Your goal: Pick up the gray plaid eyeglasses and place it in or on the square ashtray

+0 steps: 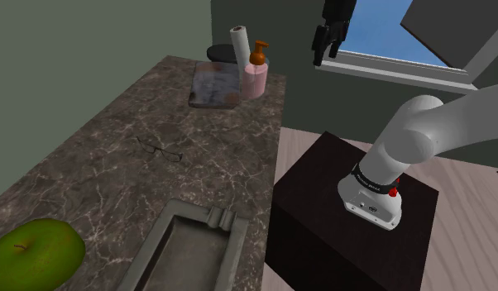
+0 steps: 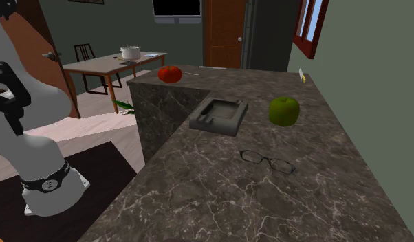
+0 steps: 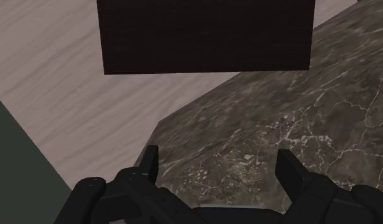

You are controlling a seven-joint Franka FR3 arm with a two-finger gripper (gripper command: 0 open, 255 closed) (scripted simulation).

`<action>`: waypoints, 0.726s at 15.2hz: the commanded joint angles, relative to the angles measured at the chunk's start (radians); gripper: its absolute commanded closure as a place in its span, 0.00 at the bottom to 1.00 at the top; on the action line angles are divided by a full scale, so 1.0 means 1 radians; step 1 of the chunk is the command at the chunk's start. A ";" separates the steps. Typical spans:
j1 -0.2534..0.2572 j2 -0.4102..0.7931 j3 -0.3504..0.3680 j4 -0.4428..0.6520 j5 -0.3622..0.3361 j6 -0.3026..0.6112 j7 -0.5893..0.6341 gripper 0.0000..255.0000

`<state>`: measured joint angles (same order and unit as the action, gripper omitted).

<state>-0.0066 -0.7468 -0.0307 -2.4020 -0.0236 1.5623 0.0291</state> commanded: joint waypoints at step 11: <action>0.090 0.162 0.185 0.005 0.109 0.198 0.174 0.00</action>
<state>0.0746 -0.6085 0.1336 -2.4034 0.0752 1.7377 0.1826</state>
